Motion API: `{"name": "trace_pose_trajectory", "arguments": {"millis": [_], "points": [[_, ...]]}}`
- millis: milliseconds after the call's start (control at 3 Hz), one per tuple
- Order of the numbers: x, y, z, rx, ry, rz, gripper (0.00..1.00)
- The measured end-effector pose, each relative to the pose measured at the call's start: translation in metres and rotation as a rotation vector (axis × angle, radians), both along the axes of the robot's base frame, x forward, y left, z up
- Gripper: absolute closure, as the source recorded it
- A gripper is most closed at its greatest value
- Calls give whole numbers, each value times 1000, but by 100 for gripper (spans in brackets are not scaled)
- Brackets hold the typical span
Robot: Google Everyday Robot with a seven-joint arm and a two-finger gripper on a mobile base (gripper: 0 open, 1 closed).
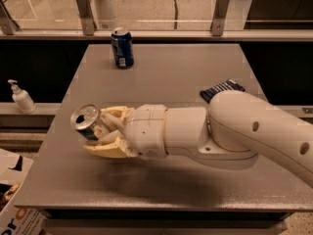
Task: Knock redbull can over
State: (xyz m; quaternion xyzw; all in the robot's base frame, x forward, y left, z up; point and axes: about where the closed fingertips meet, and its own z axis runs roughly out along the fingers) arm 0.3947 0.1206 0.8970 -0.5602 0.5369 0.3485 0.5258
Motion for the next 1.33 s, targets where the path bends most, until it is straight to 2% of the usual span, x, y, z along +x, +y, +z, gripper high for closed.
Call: {"name": "trace_pose_trajectory", "arguments": {"millis": [333,667,1333], "points": [[18,-35,8,-87,-36,-37,100],[28,-61,19,-212,-88,-49,100],[28,-91,16,-527,-182,-30,100]]}}
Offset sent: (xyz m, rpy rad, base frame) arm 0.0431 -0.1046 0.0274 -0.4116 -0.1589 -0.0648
